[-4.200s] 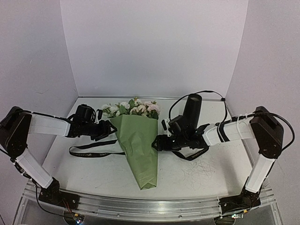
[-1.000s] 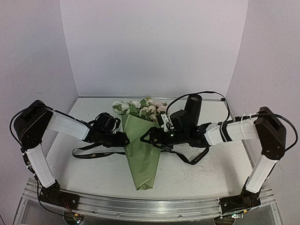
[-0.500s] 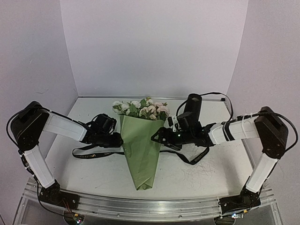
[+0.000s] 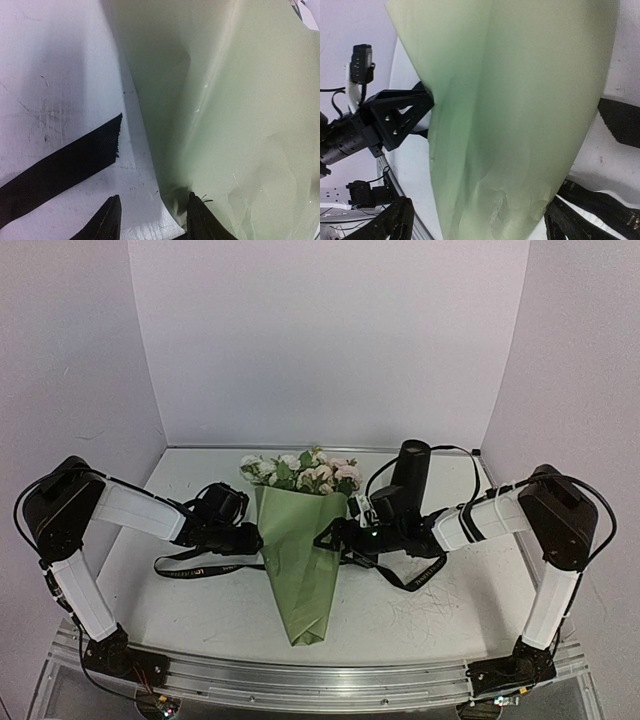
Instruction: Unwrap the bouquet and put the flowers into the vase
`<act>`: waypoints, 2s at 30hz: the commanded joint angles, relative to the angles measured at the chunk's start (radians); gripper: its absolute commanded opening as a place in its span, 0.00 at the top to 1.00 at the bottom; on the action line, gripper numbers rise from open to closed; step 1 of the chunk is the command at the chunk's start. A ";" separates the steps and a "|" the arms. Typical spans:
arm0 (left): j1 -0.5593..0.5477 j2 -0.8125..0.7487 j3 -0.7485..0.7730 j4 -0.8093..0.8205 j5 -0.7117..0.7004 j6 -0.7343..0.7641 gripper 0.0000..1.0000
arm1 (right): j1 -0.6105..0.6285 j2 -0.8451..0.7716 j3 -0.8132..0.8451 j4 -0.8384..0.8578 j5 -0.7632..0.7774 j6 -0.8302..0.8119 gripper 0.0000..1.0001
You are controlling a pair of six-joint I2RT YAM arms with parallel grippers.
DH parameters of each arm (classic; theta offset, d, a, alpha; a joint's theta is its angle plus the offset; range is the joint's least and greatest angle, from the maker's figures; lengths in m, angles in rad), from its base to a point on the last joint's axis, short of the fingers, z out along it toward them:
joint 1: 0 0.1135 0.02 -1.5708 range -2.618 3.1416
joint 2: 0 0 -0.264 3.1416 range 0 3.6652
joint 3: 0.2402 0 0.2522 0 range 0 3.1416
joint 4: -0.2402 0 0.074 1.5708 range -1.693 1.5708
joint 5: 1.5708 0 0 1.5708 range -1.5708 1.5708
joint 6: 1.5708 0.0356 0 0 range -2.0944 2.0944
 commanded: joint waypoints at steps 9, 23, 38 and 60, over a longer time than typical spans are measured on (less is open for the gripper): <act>0.002 -0.017 0.010 0.001 0.028 0.019 0.54 | 0.007 -0.159 -0.025 0.192 -0.152 0.077 0.11; 0.002 -0.430 -0.109 -0.078 -0.230 -0.040 0.29 | 0.052 -0.047 0.083 0.220 -0.217 0.029 0.10; 0.006 -0.744 0.059 -0.376 -0.463 -0.129 0.05 | 0.247 0.156 0.473 0.167 -0.301 -0.073 0.06; 0.142 -0.550 0.055 -0.381 -0.213 -0.123 0.16 | 0.355 0.200 0.647 -0.644 0.665 -0.304 0.25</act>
